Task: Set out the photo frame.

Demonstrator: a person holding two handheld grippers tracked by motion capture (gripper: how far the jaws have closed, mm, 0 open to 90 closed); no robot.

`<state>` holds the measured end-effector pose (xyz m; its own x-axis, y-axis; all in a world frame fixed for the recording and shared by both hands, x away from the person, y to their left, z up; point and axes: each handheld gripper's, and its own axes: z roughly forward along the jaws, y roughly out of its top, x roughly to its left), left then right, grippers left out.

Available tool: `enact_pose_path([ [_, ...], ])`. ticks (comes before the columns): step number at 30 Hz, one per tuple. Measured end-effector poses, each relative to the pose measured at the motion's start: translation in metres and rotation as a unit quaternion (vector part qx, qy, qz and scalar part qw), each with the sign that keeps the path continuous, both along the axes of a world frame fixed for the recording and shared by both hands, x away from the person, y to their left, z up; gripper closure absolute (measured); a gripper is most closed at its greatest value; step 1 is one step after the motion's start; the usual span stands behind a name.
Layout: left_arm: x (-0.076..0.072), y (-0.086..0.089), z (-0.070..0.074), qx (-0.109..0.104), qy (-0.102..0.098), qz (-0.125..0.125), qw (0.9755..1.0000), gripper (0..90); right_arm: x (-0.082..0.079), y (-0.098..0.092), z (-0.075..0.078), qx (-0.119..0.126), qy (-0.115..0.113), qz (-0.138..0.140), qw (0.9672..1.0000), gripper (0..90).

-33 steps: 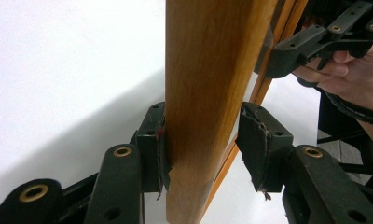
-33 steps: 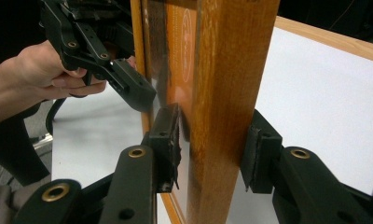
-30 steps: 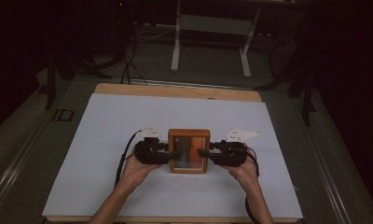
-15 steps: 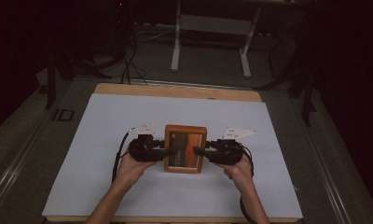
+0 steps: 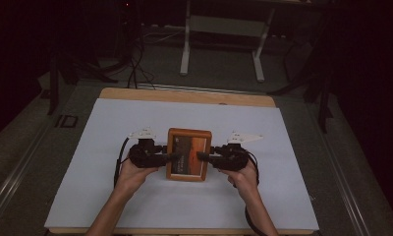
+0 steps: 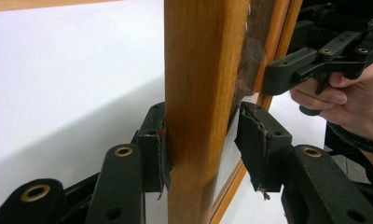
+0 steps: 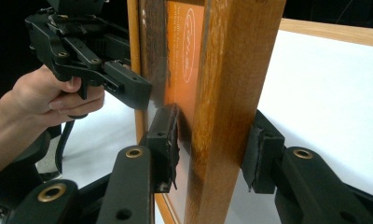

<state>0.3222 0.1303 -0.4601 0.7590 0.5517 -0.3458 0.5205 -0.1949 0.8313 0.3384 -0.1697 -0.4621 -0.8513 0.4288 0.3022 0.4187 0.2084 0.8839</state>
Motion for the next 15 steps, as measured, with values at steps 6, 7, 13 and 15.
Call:
enact_pose_path([
  [6,0.0021,0.0034,-0.0020,0.001,0.007,0.005,1.0000,56.0,0.0022,0.0044,-0.0033,0.005,0.013,-0.007,0.9999,59.7],
  [7,0.0026,0.0040,-0.0027,0.000,0.009,0.005,0.9999,56.0,0.0024,0.0048,-0.0037,0.004,0.014,-0.008,0.9999,59.7],
  [13,0.0061,0.0072,-0.0090,-0.007,0.022,0.007,0.9997,56.0,0.0038,0.0083,-0.0066,0.003,0.026,-0.017,0.9995,59.3],
  [15,0.0065,0.0078,-0.0101,-0.006,0.024,0.008,0.9997,56.0,0.0050,0.0099,-0.0090,0.003,0.031,-0.018,0.9993,59.1],
])
